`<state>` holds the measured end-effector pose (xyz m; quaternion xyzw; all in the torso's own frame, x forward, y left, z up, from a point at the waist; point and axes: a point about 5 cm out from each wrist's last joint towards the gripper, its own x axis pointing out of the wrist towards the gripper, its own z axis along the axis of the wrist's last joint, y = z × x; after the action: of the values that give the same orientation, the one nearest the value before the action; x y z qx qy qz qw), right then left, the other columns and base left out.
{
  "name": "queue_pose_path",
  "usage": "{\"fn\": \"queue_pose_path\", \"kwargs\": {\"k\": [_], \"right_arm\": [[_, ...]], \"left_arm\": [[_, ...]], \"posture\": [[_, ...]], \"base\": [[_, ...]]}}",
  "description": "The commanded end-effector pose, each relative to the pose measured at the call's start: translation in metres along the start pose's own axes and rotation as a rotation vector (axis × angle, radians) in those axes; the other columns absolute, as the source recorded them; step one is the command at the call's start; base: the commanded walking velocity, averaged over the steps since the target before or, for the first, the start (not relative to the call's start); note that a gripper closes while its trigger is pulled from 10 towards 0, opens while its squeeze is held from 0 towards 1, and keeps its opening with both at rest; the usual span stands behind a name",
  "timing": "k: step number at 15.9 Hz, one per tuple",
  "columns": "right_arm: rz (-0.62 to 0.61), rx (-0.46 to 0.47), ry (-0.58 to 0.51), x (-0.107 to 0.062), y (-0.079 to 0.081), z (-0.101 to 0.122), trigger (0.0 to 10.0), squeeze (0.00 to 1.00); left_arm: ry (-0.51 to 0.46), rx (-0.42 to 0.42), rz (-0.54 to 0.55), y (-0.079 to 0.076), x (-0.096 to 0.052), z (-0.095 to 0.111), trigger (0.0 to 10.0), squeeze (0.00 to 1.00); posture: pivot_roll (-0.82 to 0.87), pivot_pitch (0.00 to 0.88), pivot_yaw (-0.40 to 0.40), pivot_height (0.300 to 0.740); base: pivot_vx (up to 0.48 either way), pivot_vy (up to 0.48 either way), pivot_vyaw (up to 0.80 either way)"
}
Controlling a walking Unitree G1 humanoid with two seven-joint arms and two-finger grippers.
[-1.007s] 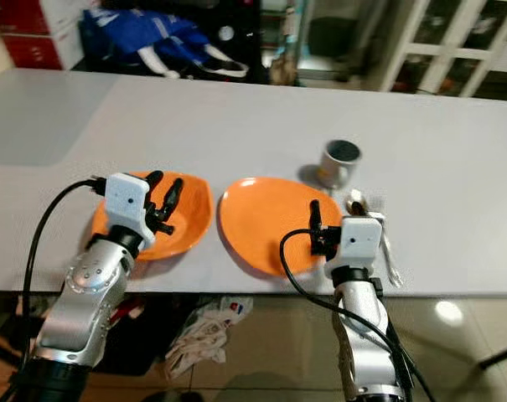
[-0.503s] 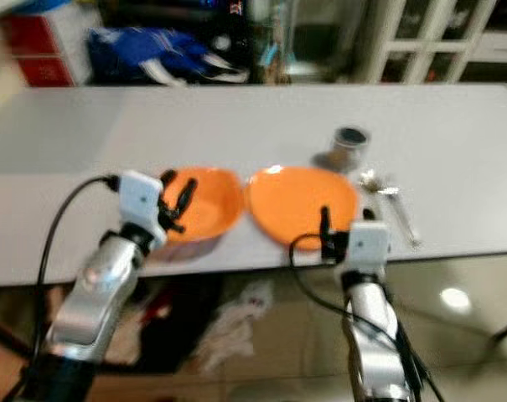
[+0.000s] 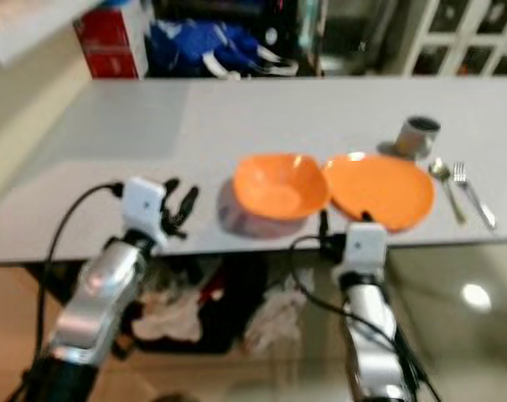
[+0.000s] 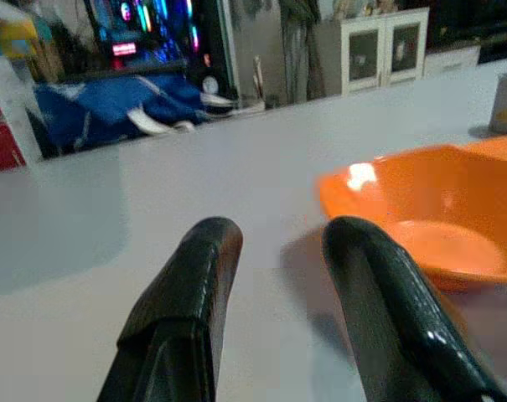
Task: Setting the table
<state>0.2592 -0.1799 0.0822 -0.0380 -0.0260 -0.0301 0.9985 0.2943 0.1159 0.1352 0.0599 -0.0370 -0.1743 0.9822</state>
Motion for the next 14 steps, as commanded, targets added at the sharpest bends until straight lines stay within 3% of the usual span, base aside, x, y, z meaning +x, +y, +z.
{"fn": "queue_pose_path", "kwargs": {"k": [1,7,10,14], "right_arm": [[0.005,0.006,-0.022,0.002,0.0037,0.0048,10.0,0.0],[0.028,-0.004,-0.021,0.0026,0.0083,0.0041,10.0,0.0],[0.022,0.0,-0.021,0.0024,0.0087,0.0041,10.0,0.0],[0.018,0.01,-0.019,0.003,0.01,0.0041,10.0,0.0]], "left_arm": [[0.0,0.011,0.014,0.0048,-0.0011,0.0012,10.0,0.0],[-0.001,0.022,0.02,0.0061,-0.0013,0.0026,10.0,0.0],[-0.001,0.021,0.018,0.0052,-0.0017,0.0026,10.0,0.0],[0.001,0.028,0.006,0.0049,-0.0009,0.0032,10.0,0.0]], "posture": [[0.02,0.0,0.005,0.74],[0.03,0.0,0.004,0.74],[0.02,0.0,0.003,0.74],[0.02,0.0,0.008,0.74]], "base": [[0.0,0.48,0.0],[0.0,0.48,0.0],[0.0,0.48,0.67],[0.0,0.48,0.0]]}}
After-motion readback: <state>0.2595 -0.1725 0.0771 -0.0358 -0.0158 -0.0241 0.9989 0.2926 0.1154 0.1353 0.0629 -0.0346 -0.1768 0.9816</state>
